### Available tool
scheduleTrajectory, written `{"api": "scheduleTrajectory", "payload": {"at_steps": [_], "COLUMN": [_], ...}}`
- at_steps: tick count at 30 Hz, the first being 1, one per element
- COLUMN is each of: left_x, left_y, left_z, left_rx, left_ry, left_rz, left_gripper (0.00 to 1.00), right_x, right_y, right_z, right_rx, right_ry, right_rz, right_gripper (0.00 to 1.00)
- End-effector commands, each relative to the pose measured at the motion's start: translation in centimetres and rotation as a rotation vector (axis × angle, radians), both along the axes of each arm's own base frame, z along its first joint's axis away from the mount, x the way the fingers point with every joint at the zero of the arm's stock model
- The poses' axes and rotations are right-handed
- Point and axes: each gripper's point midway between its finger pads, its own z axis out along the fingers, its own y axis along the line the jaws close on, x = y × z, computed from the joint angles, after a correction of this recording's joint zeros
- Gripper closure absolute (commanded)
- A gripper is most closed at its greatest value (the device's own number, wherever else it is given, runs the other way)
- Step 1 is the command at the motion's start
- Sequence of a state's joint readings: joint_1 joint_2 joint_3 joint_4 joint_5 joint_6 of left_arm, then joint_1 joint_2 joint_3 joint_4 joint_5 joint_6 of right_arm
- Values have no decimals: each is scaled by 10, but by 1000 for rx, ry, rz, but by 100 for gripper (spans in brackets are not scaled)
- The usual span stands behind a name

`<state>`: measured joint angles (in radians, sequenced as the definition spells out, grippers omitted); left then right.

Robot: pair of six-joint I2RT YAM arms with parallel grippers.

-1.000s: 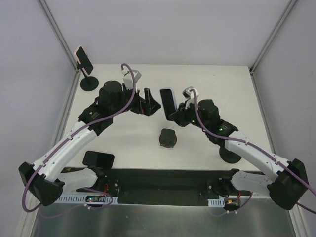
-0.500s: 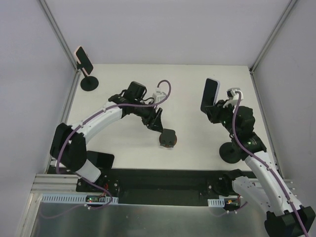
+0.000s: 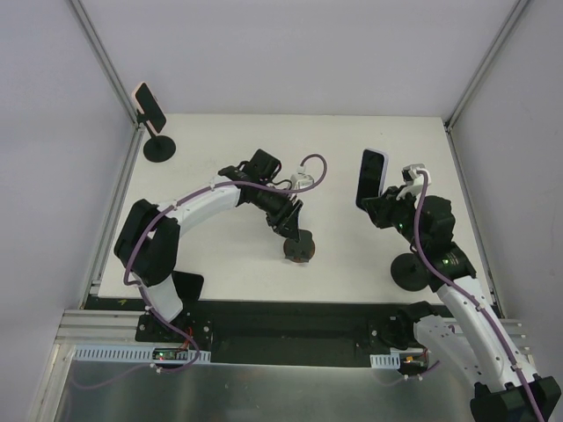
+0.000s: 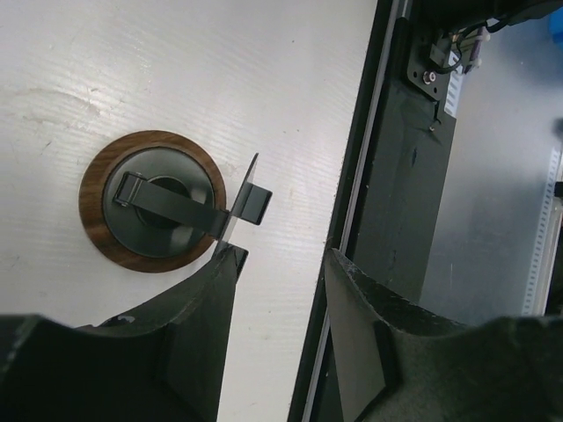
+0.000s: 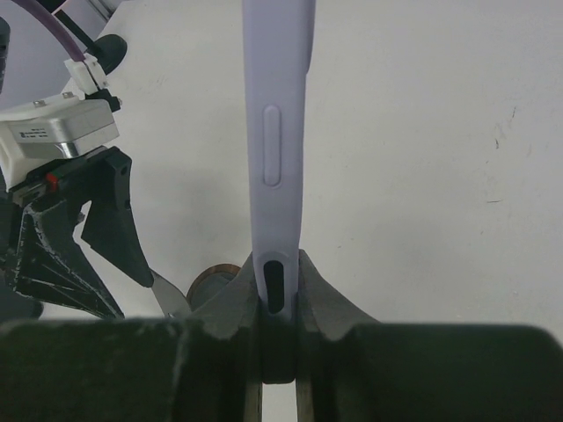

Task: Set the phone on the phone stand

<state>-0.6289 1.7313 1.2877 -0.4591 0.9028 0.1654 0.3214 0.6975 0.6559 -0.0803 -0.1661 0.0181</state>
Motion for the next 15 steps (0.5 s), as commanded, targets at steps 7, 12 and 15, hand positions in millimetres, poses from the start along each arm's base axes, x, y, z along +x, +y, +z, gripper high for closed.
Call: {"api": "scheduleTrajectory", "payload": {"at_steps": [7,12,15], "left_x": [-6,-4,15], "left_y": [-3,4,14], "left_z": [33,57,43], "left_rx": [-86,-101,-2], "left_ry": [-63,-156,-195], "left_rz": [-50,-23,47], "left_gripper": [68,58,37], "right_x": [3,3,4], "right_y": [2,2,3], "right_z": [36,35,35], "right_rx": [39,39,41], "right_ry": [-134,-130,-130], "right_rz": [21,23,32], "right_gripper": [99,99,99]}}
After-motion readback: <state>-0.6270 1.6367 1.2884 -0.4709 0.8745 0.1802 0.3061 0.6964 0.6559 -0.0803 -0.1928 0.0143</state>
